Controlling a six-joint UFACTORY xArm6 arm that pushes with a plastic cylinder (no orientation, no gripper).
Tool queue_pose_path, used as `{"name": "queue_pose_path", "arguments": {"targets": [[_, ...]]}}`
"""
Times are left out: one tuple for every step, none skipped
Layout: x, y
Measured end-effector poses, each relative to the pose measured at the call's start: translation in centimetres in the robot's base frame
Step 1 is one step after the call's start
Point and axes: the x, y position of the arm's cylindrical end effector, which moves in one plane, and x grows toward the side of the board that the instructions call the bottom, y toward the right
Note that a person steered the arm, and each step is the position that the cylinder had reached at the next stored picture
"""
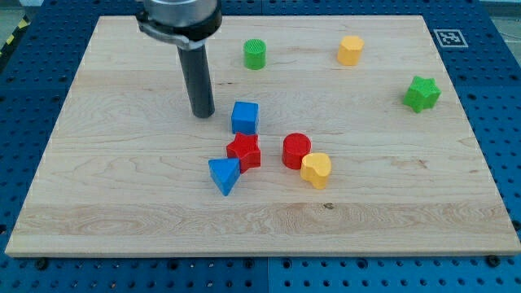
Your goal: Move your arm to the right of the blue cube
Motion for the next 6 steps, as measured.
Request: {"name": "queue_pose_path", "arguments": {"targets": [[-3.7, 0.9], [-4.6, 6.2], [-3.9, 11.4], [-1.9, 12.2], [0.3, 11.7], [2.6, 10.7]]}}
